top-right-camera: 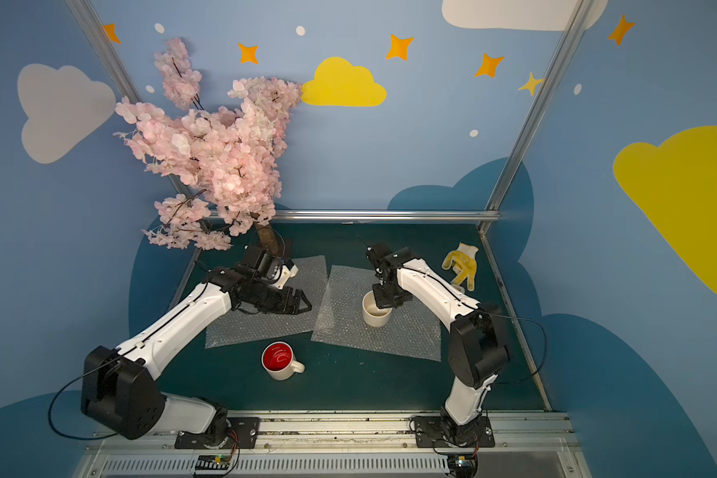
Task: Wrap mugs in bubble wrap
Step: Place the mug on the bubble wrap.
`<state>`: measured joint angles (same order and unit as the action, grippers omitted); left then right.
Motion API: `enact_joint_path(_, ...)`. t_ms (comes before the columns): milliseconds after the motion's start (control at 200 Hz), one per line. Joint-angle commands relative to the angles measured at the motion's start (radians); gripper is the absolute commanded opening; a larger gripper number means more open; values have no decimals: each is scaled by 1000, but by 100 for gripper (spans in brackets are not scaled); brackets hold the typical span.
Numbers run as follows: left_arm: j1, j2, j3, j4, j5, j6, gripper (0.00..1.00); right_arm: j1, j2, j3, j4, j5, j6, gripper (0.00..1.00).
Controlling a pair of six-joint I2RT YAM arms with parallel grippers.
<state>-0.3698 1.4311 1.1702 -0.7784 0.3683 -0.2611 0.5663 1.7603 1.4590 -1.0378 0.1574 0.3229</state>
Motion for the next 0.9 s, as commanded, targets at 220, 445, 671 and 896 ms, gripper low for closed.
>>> enact_joint_path(220, -2, 0, -33, -19, 16, 15, 86, -71, 61, 26, 110, -81, -61, 0)
enact_joint_path(445, -3, 3, -29, -18, 17, 16, 86, -70, 76, 23, 112, -62, -77, 7)
enact_joint_path(671, -2, 15, -14, -33, 12, 24, 86, -65, 77, 23, 107, -73, -94, 25)
enact_joint_path(896, 5, 16, -9, -47, 2, 25, 86, -55, 29, 38, 101, -46, -104, 56)
